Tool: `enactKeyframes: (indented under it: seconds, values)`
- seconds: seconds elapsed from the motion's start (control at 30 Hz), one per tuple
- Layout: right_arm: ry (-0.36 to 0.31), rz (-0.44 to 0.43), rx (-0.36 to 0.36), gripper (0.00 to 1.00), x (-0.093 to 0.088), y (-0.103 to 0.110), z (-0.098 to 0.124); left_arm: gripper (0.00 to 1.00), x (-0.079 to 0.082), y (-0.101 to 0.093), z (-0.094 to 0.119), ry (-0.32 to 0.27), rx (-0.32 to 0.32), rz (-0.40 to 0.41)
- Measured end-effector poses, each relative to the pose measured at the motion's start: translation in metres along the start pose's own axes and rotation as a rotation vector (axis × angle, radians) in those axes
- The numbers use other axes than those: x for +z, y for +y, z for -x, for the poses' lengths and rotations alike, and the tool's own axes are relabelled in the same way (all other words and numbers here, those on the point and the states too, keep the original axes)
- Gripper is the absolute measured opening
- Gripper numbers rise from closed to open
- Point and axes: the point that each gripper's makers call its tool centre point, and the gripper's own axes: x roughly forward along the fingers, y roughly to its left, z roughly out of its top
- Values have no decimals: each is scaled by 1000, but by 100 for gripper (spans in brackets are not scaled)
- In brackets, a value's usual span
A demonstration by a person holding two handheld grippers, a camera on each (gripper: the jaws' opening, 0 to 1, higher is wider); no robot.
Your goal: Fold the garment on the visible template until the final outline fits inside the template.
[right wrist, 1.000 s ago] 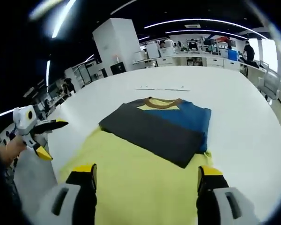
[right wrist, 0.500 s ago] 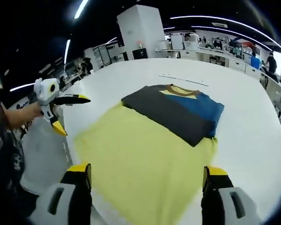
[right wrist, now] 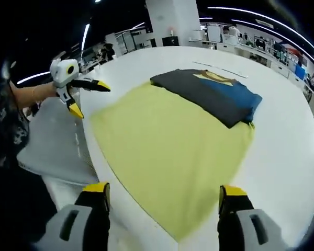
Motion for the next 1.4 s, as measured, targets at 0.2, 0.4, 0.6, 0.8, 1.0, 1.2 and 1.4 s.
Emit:
enactKeyframes:
  seconds: [0.2, 0.4, 0.6, 0.8, 1.0, 1.2, 1.4]
  values:
    - [41, 53, -19, 71, -15, -1, -2, 60, -12, -6, -4, 35, -13, -10]
    - [59, 92, -39, 61, -21, -7, -2, 56, -25, -8, -10, 79, -17, -37]
    - [69, 113, -51, 54, -26, -11, -2, 53, -35, -8, -13, 126, -16, -78]
    - [99, 172, -54, 53, -30, -11, -1, 50, -42, -7, -15, 160, -4, -107]
    - [100, 186, -68, 47, -30, -16, -1, 48, -44, -4, -16, 168, 6, -100]
    - [91, 191, -68, 40, -30, -20, 0, 44, -41, 0, -17, 158, 20, -76]
    - [84, 182, -64, 32, -29, -20, 0, 36, -39, 6, -17, 155, 34, -42]
